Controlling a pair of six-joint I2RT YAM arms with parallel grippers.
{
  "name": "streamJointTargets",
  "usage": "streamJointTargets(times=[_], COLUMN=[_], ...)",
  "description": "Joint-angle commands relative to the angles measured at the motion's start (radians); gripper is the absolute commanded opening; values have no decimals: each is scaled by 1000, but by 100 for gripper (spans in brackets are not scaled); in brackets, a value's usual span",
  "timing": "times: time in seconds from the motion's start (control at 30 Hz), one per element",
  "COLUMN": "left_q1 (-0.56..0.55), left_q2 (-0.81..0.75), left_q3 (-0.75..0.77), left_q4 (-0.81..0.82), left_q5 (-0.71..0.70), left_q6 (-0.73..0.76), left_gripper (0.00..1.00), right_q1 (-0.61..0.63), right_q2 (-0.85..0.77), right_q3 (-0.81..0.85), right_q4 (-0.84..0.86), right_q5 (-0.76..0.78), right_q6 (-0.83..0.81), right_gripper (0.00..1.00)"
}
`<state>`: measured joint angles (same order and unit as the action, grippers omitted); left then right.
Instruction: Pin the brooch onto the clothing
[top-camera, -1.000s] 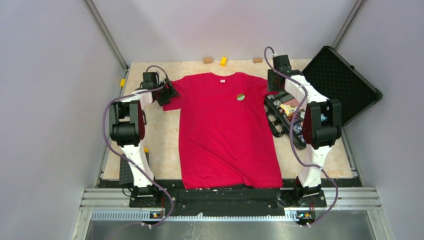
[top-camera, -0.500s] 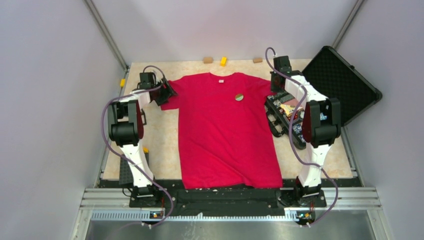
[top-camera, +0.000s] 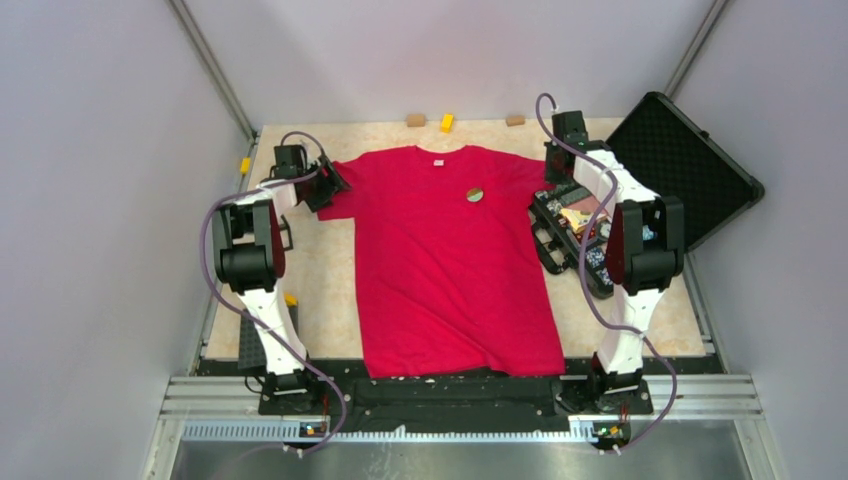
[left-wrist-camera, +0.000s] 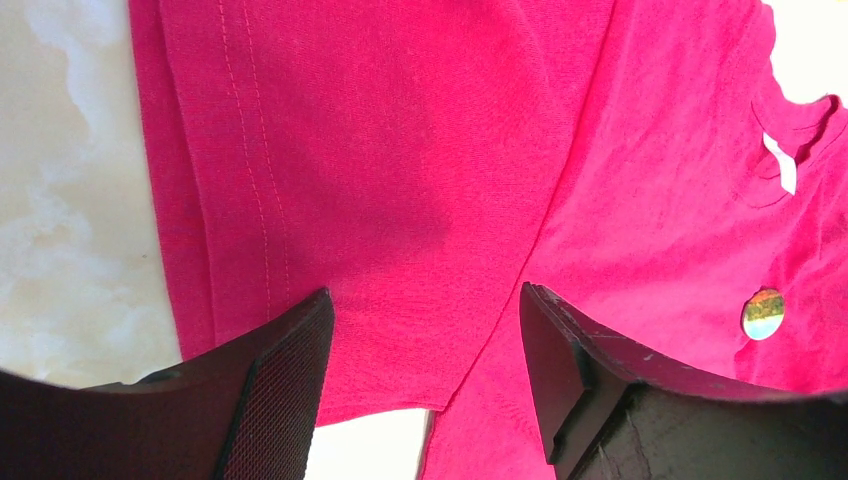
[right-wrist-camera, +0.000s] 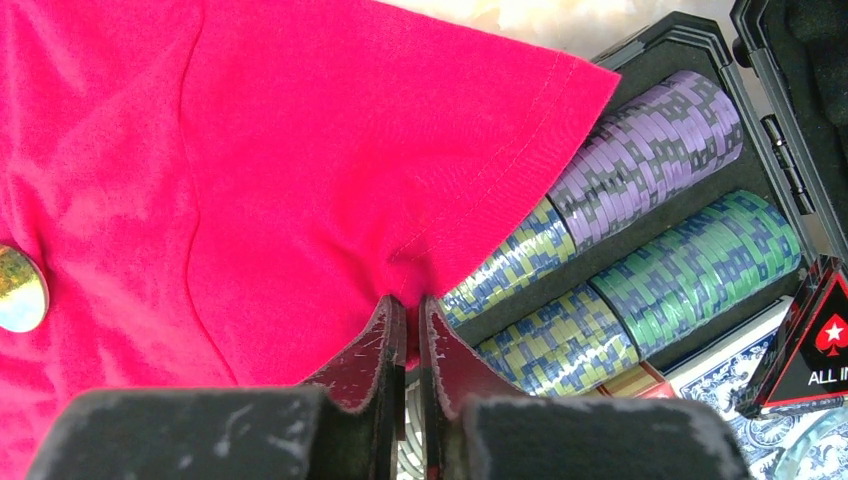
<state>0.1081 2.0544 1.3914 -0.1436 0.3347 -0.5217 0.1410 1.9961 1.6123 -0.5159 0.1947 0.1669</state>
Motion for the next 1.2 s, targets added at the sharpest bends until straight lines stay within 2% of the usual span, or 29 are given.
streamJointTargets(times=[0.0, 0.03, 0.07, 0.1, 0.23, 0.43, 0.47, 0.5, 0.67, 0.77, 0.9, 1.0, 1.17], left_q1=[12, 12, 10, 8, -15, -28, -30, -34, -50, -51, -53, -52, -51], left_q2=[-50, -66, -85, -105, -230, -535, -594, -653, -941, -1073, -1197, -1269, -1312], left_q3=[4, 7, 14, 22, 42, -13, -33, -61, -200, -265, -354, -457, -531], left_q4=[-28, -27, -26, -27, -52, -85, -85, -85, -101, -170, -241, -220, -185], left_q5=[-20, -7, 6, 15, -26, -112, -131, -152, -241, -254, -247, -291, -319], left_q6=[29, 34, 40, 46, 108, 145, 152, 160, 208, 226, 291, 326, 319], left_gripper=[74, 76, 87, 92, 95, 95, 95, 95, 97, 97, 97, 98, 98], right_q1=[-34, -34, -35, -34, -34, -34, -34, -34, -34, -32, -32, -32, -31], right_q2=[-38, -48, -62, -82, -206, -470, -515, -566, -805, -954, -1128, -1233, -1325], right_q3=[43, 42, 38, 29, -49, -208, -245, -285, -493, -652, -851, -973, -1060], right_q4=[-1, 1, 5, 13, 81, 216, 245, 277, 436, 556, 699, 777, 797], right_q5=[37, 28, 16, 9, -18, -36, -33, -30, -2, -4, 9, 27, 51], right_q6=[-28, -30, -30, -26, -8, -2, -2, -2, -20, -35, -44, -27, -6], right_gripper=[13, 28, 44, 54, 70, 72, 74, 87, 91, 93, 95, 96, 97])
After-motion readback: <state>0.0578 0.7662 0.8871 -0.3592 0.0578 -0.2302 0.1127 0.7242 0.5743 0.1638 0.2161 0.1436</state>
